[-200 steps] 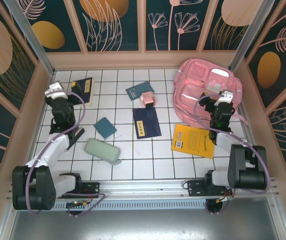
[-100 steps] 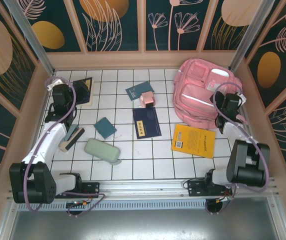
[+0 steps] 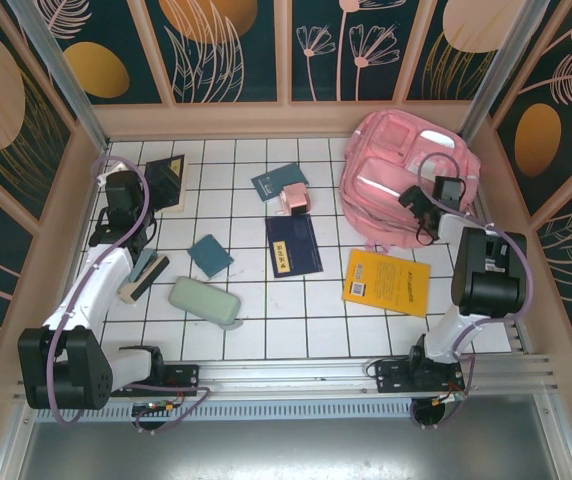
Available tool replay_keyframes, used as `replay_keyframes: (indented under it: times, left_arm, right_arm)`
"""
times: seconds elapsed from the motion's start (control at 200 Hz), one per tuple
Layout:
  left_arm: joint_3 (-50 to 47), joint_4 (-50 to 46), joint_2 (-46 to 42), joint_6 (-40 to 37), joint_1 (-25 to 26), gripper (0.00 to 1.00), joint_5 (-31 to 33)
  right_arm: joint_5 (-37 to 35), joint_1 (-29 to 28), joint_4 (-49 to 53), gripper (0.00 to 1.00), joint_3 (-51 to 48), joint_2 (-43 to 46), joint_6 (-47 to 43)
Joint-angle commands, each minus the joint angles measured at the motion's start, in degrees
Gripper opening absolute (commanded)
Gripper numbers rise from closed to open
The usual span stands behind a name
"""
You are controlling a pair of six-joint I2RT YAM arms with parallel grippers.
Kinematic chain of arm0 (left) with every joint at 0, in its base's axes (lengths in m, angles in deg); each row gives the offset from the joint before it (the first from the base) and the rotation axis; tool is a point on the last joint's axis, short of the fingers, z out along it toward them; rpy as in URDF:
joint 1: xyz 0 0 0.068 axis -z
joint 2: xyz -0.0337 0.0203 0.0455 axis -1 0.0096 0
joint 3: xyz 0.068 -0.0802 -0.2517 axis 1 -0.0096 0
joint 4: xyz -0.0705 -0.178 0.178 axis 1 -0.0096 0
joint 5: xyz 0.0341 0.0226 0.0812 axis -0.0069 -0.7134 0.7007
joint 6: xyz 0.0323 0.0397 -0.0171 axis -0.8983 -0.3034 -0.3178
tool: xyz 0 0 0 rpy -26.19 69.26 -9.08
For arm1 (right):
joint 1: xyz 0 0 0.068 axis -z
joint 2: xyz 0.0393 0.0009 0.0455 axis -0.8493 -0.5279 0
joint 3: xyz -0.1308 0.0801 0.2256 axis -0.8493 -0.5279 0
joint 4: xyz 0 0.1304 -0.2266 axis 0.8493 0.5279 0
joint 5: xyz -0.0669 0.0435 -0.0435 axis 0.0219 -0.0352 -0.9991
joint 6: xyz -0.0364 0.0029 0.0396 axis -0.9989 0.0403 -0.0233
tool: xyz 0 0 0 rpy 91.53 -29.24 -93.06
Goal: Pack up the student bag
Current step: Move the student bag to the top-center of the table.
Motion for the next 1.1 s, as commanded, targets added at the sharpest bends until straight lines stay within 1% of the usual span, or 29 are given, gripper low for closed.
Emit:
replay_keyframes:
  times: [0.0, 0.335, 0.425, 0.6, 0.911, 0.976, 1.011, 1.096]
  left_arm:
    - [-0.51, -1.11, -0.59, 0.22, 0.12, 0.98, -0.60]
    - [-1.08, -1.12, 0.12, -0.14, 0.13, 0.99, -0.45]
    - [-1.47, -0.94, 0.29, -0.26, 0.13, 0.98, -0.84]
    - [-2.01, -1.18, 0.12, 0.51, 0.22, 0.95, -1.95]
    - [-1.50, -1.73, 0.31, 1.45, 1.16, 0.91, -3.37]
    - [-0.81, -2.10, 0.81, 1.42, 1.54, 0.90, -3.40]
    - [-0.48, -2.17, 1.17, 1.32, 1.94, 0.90, -3.32]
    - [0.24, -2.35, 1.91, 1.46, 2.95, 0.90, -3.05]
  right_arm:
    - [7.57, -5.11, 4.21, 0.99, 0.98, -4.06, 1.29]
    - [7.60, -18.10, 4.93, 0.99, 3.75, -6.73, 4.55]
    - [7.69, -22.14, 5.22, 0.99, 6.14, -8.50, 5.08]
    - [8.05, -28.12, 6.72, 0.99, 12.36, -12.18, 4.93]
    - [9.99, -36.69, 6.64, 0.99, 22.08, -19.04, 5.70]
    - [9.86, -37.09, 7.28, 0.99, 24.19, -20.26, 5.57]
    - [9.49, -38.29, 7.71, 0.99, 24.89, -20.67, 5.34]
    - [7.84, -38.32, 8.03, 0.99, 24.95, -19.54, 4.66]
